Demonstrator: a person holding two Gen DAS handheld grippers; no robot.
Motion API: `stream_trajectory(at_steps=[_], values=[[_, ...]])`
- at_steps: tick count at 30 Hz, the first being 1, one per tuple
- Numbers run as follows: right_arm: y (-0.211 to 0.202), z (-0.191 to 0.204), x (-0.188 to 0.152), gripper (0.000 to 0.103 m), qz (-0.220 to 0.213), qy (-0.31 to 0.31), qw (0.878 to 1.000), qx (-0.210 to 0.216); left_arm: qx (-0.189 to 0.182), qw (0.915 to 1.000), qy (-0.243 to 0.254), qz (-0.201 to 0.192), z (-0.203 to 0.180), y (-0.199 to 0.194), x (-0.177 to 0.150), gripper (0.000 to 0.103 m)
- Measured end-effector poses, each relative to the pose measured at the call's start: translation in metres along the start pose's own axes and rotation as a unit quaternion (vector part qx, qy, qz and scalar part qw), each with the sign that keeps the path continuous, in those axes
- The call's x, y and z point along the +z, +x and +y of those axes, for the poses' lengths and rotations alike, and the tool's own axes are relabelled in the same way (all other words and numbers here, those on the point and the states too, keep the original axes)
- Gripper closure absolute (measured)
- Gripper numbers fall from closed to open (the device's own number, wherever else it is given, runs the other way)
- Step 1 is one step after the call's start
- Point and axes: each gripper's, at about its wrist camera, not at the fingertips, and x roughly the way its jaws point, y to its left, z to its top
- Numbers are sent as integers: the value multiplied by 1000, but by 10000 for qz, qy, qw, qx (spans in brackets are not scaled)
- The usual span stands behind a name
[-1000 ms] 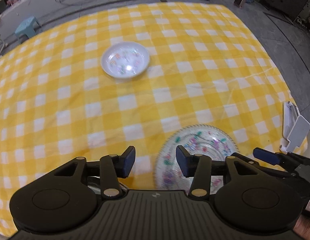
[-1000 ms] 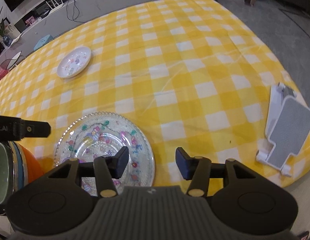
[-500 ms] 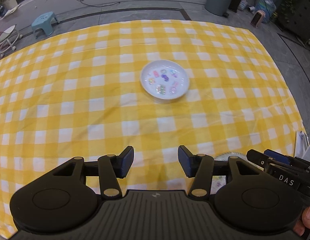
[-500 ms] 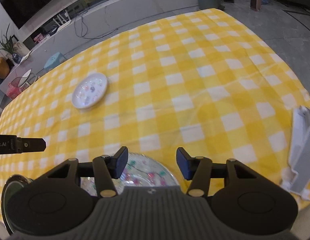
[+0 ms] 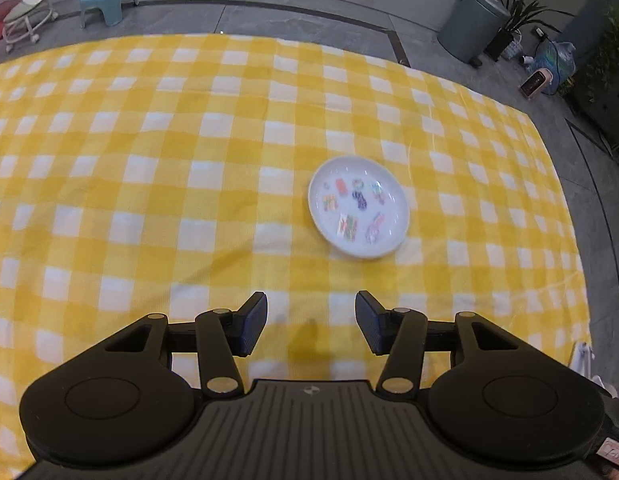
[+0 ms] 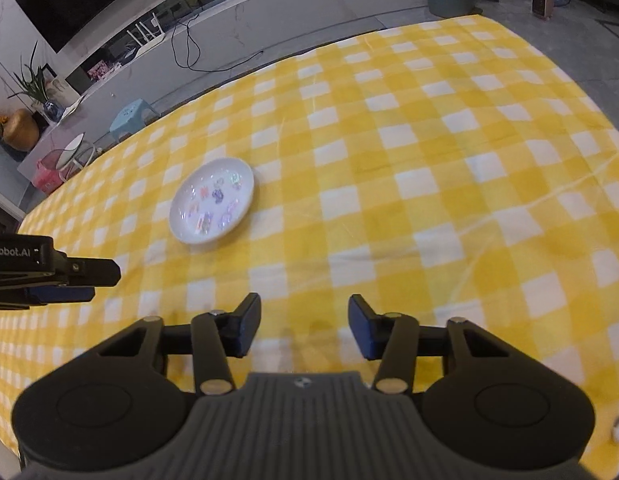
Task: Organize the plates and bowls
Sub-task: 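Move both tools to the rim of the small white printed plate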
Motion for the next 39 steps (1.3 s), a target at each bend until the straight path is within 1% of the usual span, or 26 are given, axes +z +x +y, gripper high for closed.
stream_trajectory(at_steps=[1,5,7,9,17,23,26,29,31,34,35,36,39], values=[[3,0,3,55,5,26,10000,17,6,10000,-8,-22,0,2,3,43],[15,3,14,55,-4,128,9999,65,-189,9996,-161,-100,5,12,11,43],[21,6,19,56,2,144,9999,75,-146,9998,-119,-100,5,19,15,43],[27,9,24,56,1,140,9999,68,-73,9999,-81,-45,5,27,19,44],[52,18,43,58,5,202,9997,117,-162,9997,-117,148,10,51,33,44],[70,23,56,58,1,289,9993,223,-218,9996,-21,204,7,63,40,48],[79,23,61,62,34,343,9990,268,-270,9994,60,218,5,66,44,48],[83,24,64,63,-38,376,9986,364,-269,9993,98,229,3,70,48,48],[85,25,65,69,-51,416,9982,429,-250,9994,75,233,2,73,50,48],[89,28,65,74,-72,379,9982,449,-236,9994,113,241,0,78,51,57],[90,29,66,74,-83,359,9983,443,-233,9994,114,228,0,79,51,63],[92,29,68,76,-85,364,9983,442,-242,9994,106,215,0,80,51,65],[94,29,69,80,-91,402,9981,468,-280,9995,65,165,1,81,52,65]])
